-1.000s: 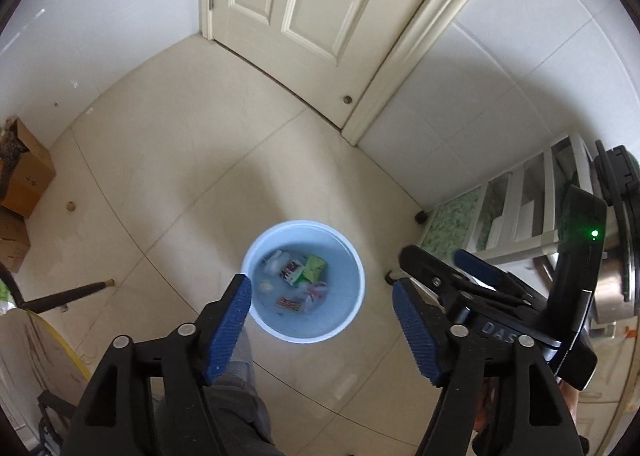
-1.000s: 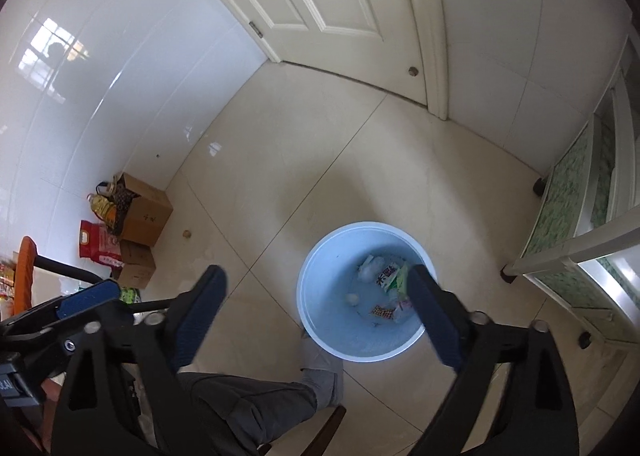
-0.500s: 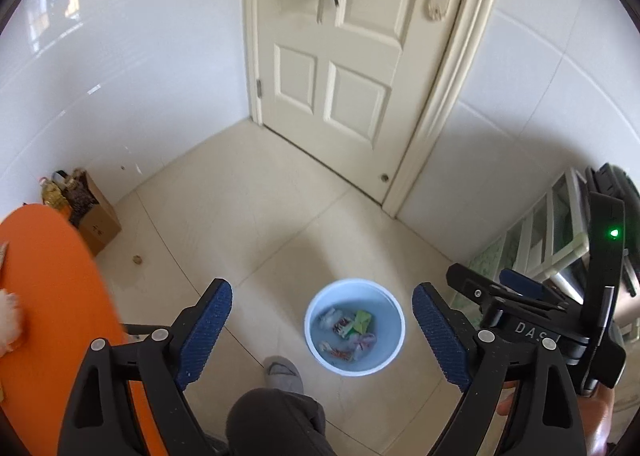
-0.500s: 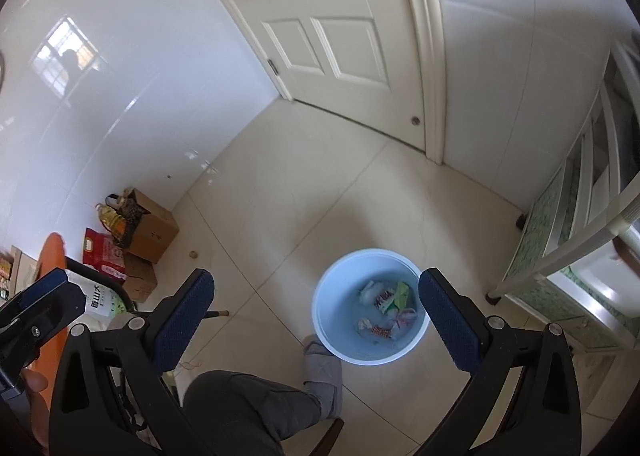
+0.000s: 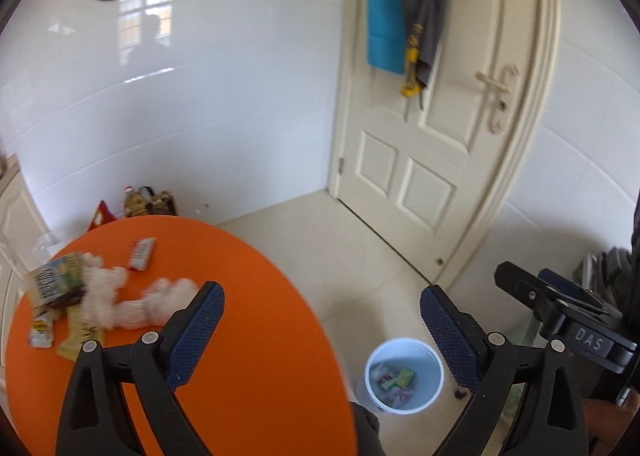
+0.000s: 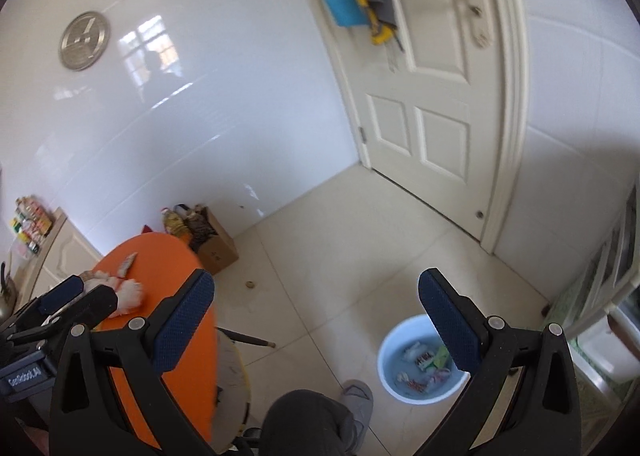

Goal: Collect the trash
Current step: 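Move both tools back to the trash on the orange table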

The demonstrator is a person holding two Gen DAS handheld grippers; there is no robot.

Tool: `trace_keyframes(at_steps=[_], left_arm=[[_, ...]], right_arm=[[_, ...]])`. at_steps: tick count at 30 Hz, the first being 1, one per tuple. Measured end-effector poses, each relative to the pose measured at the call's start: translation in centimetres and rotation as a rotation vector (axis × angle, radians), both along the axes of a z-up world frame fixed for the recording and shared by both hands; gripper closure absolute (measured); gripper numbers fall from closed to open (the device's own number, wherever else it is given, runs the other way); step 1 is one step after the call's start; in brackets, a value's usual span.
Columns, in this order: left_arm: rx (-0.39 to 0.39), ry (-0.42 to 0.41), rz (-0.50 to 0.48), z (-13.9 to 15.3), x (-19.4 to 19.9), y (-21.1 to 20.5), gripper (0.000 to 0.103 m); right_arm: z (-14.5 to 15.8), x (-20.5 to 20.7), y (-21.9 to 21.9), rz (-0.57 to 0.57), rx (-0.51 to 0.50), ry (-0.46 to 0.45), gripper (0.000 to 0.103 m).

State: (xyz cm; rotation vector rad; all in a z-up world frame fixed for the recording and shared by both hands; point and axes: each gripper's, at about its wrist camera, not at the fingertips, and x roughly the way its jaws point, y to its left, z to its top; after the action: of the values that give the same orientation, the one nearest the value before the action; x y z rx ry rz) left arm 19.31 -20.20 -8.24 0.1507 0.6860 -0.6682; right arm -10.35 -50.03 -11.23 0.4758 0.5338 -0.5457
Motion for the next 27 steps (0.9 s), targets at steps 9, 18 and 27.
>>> trace_keyframes(at_steps=[9,18,27], left_arm=[[-0.071,-0.096,0.201,4.1,-5.6,12.7,0.003],[-0.118,-0.168,0.422,5.1,-12.9,21.1,0.001],[-0.12,-0.184,0.544,4.9,-18.1,26.2,0.001]], right_arm=[[4.3,4.4,8.8,0.169,-0.088,-0.075,0.0],[7.6,7.9,18.2,0.343,-0.21,-0.133,0.0],[7.7,9.1,24.4,0.454,-0.284,-0.136,0.0]])
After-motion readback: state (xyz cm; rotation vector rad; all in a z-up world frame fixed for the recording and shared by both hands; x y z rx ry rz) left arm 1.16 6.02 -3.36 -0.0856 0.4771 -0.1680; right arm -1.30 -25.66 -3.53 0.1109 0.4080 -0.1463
